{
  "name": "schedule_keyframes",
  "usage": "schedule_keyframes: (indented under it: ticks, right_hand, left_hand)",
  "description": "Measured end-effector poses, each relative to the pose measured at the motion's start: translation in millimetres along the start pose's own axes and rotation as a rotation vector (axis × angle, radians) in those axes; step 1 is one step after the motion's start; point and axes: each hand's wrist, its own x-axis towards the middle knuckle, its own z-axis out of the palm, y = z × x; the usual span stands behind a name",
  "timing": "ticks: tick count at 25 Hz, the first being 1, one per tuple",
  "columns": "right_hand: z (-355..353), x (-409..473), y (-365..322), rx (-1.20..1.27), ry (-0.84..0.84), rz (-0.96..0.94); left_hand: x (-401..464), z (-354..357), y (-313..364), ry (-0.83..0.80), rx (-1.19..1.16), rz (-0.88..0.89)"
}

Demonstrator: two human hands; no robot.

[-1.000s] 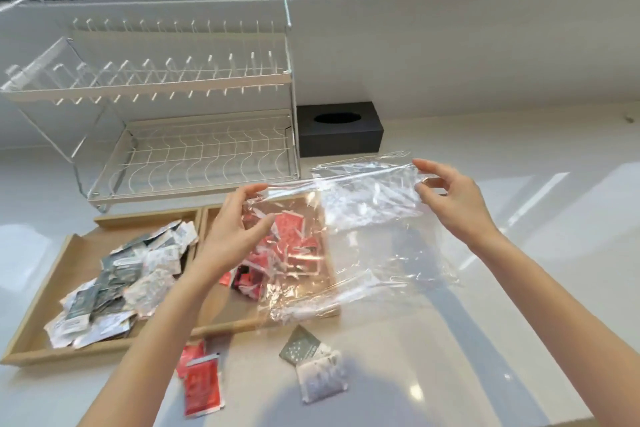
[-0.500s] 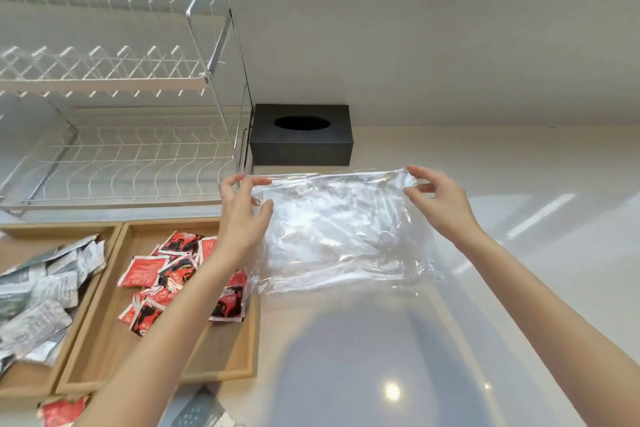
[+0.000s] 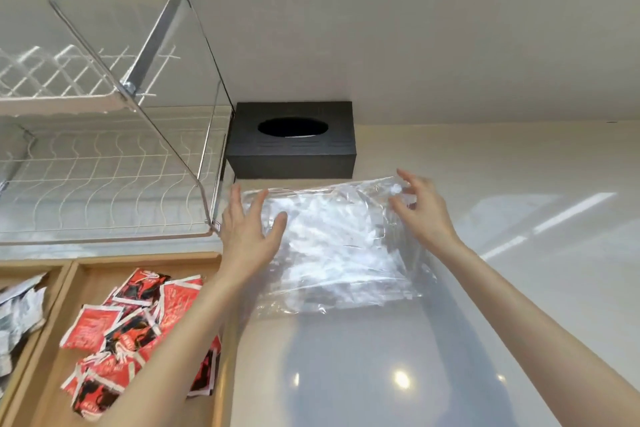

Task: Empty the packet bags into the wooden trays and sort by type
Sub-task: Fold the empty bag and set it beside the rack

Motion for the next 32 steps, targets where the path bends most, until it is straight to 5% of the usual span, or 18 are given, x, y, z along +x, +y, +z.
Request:
schedule_keyframes:
  ticks: [5,9,21,32]
  right_hand:
    - [21,-22,-5,-0.456,-0.054,-0.266]
    - [41,-29,6,-0.642,-0.155,-0.256]
    - [54,-24,12,-0.619,-0.155,-0.252]
    - [38,-27,-4,-0.654,-0.181,-0.279]
  left_hand:
    - [-6,18,4,-0.019,0.308,0.170]
    - [-13,41,-2,-0.103,0.403,0.173]
    - [-9,57,-6,-0.032,0.407,0.157]
    - [-7,36,-1,-0.169,0.414,0.145]
